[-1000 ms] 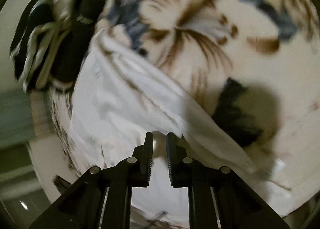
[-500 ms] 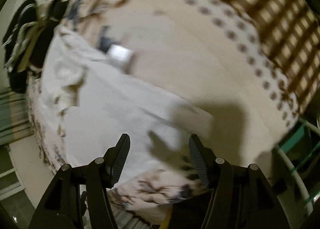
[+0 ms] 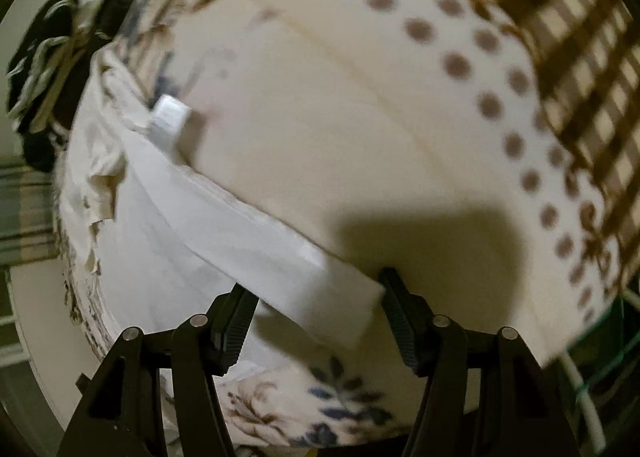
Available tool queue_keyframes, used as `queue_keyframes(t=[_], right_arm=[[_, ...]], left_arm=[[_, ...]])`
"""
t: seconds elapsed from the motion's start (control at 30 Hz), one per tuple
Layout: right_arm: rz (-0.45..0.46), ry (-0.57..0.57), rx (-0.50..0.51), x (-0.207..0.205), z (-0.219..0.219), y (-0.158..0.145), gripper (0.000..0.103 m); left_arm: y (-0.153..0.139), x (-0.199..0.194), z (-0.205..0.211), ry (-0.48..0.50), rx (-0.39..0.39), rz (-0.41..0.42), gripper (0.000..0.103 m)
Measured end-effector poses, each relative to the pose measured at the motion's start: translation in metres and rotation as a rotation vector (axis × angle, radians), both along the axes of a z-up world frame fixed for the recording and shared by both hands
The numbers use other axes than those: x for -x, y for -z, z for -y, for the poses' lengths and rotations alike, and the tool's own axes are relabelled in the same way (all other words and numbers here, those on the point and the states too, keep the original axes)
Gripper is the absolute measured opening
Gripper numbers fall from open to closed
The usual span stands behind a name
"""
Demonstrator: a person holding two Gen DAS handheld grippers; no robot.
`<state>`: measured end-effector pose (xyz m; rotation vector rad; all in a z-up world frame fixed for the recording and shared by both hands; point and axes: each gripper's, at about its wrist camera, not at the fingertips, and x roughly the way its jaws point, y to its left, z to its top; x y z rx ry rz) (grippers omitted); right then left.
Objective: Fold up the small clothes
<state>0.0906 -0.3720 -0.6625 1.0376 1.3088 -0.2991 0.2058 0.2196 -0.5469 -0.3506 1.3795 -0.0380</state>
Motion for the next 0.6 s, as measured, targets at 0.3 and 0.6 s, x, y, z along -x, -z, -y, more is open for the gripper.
queue_keyframes(t=[0.3, 0.6], right_arm=[[0.072, -0.061, -0.065, -0.010, -0.009, -0.032, 0.013], [0.096, 0.017, -0.277, -0.027, 0.014, -0.075, 0.012]], left_arm=[[-0.034, 0.009, 0.019, 0.027, 0.100, 0.022, 0.003], [-0.071, -0.033, -0.031, -0.222, 0.358, 0.064, 0.002]])
